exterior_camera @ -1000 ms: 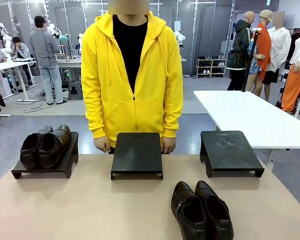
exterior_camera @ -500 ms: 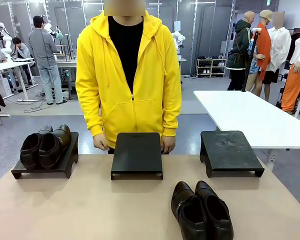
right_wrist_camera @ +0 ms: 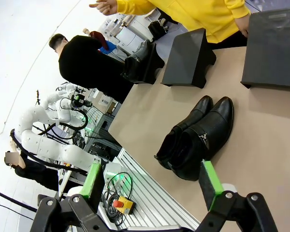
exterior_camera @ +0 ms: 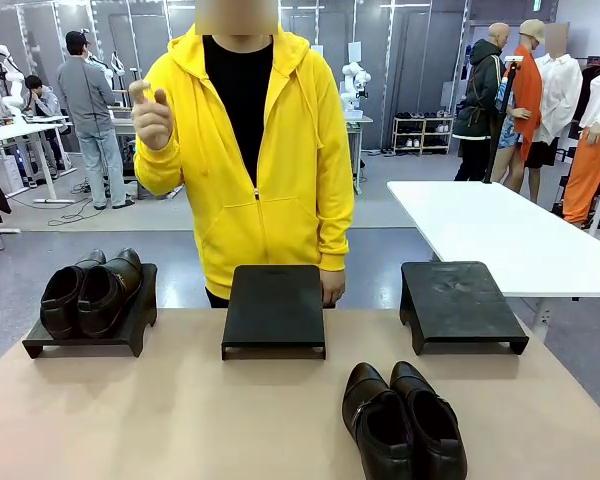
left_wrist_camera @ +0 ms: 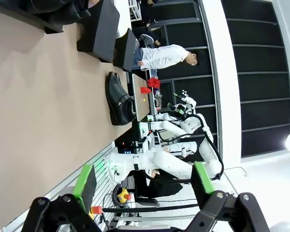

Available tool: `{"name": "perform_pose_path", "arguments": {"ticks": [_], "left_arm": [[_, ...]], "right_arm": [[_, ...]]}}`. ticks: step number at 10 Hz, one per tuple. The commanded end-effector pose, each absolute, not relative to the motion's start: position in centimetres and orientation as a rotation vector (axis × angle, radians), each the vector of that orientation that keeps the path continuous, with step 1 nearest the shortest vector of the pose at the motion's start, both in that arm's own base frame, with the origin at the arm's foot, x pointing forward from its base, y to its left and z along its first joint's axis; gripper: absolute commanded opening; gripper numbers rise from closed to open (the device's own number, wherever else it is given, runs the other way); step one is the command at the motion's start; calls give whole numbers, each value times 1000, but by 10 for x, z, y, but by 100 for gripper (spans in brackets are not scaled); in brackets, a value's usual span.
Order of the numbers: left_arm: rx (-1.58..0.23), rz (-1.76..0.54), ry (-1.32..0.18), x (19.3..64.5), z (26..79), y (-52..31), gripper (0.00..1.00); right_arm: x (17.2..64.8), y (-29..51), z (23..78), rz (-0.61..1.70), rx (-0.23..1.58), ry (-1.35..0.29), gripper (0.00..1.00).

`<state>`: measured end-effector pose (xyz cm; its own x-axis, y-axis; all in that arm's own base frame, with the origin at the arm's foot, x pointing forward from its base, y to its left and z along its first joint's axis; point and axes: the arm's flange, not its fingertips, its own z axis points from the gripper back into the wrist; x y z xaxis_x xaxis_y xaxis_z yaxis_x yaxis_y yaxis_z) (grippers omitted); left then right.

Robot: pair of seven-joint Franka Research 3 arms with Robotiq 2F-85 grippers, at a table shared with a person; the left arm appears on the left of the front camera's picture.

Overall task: Place the shoes on the stand as instructed by the person.
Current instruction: Pick up another pair of Shoes and place it on the Shoes Stand indicated by the person.

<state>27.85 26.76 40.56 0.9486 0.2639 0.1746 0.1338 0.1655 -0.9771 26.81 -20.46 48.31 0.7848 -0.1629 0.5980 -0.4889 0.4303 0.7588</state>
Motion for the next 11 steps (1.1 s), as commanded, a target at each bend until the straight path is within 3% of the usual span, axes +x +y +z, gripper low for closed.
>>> {"name": "perform_pose_path", "arguments": {"ticks": [1,11], "left_arm": [[-1405,76,-341,274,408,263,100],[-1405,76,-341,274,408,263,100]], "right_arm": [[268,-205,484,237,1131,-692,100],[268,-205,484,237,1131,-692,100]]}}
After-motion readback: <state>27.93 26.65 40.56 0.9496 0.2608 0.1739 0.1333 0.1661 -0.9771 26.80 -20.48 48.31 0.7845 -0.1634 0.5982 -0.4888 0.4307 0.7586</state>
